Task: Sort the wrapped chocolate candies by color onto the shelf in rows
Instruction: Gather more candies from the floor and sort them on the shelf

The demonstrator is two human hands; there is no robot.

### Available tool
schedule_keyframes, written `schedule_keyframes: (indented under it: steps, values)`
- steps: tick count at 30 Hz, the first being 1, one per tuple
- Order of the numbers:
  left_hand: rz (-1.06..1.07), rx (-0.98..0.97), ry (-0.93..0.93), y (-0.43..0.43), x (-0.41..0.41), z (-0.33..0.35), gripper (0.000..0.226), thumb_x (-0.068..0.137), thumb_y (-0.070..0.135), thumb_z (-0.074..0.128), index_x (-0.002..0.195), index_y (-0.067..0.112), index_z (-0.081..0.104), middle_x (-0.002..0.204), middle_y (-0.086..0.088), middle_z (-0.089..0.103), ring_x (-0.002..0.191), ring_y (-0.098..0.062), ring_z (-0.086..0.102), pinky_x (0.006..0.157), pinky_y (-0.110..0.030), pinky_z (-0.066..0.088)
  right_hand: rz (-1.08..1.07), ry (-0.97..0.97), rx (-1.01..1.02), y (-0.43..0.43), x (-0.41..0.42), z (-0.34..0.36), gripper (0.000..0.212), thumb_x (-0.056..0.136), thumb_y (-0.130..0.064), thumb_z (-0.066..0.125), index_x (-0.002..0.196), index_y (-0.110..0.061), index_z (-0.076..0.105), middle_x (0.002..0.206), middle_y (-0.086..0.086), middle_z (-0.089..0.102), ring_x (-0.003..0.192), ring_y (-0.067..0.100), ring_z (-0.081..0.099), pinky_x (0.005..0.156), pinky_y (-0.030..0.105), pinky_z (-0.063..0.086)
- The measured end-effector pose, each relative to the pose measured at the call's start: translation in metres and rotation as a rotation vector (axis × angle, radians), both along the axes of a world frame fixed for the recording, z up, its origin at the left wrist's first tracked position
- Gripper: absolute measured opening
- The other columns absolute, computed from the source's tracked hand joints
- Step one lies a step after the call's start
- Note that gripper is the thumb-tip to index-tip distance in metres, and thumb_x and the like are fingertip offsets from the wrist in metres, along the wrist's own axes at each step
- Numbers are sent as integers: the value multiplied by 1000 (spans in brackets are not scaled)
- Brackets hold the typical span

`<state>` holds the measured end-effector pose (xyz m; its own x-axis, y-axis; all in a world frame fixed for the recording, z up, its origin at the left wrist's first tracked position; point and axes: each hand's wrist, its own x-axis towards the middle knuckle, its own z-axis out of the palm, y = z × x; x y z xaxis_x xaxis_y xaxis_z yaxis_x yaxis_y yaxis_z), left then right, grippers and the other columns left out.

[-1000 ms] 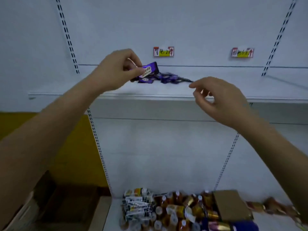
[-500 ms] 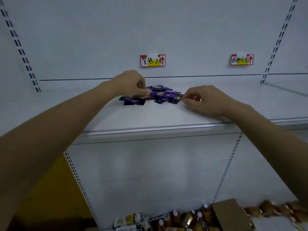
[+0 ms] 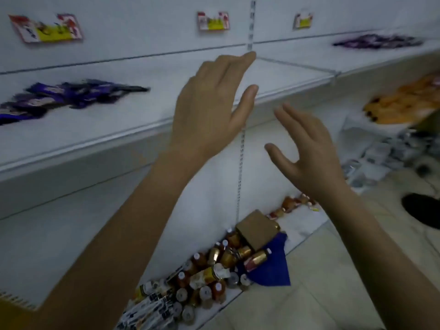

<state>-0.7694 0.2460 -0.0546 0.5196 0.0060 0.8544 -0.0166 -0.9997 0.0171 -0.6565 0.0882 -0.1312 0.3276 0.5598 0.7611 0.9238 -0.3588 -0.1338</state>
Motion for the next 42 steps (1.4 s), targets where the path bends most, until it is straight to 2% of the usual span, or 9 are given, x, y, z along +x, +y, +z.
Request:
schedule_keyframes:
  steps: [3,7,11,17,21,24,29,36,42]
  values:
    - [-161,-9,93,-54,35,-62,40,97,28,43,127,7,57,119,-11,64,106,-29,59,87,-41,48,-189,170,-106,-80,11,-56,59,92,-45,48,143,-15,39,146,10,42,133,27,42,107,49,34]
    - [-227,-23,307,-110,81,-133,39,95,30,45,127,10,58,121,-7,64,111,-26,58,91,-38,44,-420,321,-176,-189,21,-115,58,90,-45,48,141,-17,43,142,8,49,127,27,47,105,43,38]
    - [-235,-62,507,-152,133,-189,40,93,29,47,128,12,57,125,-7,62,113,-27,56,90,-40,44,-589,435,-238,-273,30,-161,56,89,-44,49,138,-17,47,133,8,56,117,29,55,97,45,45]
    - [-276,-53,760,-208,216,-244,35,92,27,53,124,13,60,119,-10,64,108,-32,55,84,-42,45,-819,640,-456,-359,59,-204,42,92,-39,50,126,-17,58,106,6,70,99,30,62,84,40,47]
    - [-320,-28,865,-237,286,-259,33,94,35,48,117,15,60,109,-7,67,99,-30,59,77,-40,48,-920,796,-493,-389,99,-215,36,93,-40,47,121,-23,59,105,-1,68,95,22,63,77,34,49]
    - [-370,-5,871,-259,353,-259,31,94,36,47,114,15,60,105,-4,68,93,-28,61,73,-36,47,-1001,835,-466,-407,147,-221,34,93,-40,47,120,-24,59,107,-2,67,96,23,63,77,32,49]
    - [-434,55,872,-297,467,-240,32,94,36,46,120,20,57,113,-1,66,100,-26,61,73,-32,40,-1073,836,-390,-425,238,-213,34,92,-40,48,120,-24,59,107,-3,68,95,20,64,75,30,50]
    - [-539,102,850,-350,611,-204,33,94,35,45,121,20,56,112,-4,66,97,-29,61,74,-36,43,-1142,757,-306,-460,362,-176,34,93,-38,48,122,-23,57,109,-2,66,95,19,63,70,29,44]
    - [-564,157,573,-397,735,-132,35,93,36,43,119,17,57,110,-6,65,98,-31,59,71,-40,49,-1069,500,-238,-502,522,-114,38,94,-37,48,127,-21,53,110,2,65,93,24,63,72,37,51]
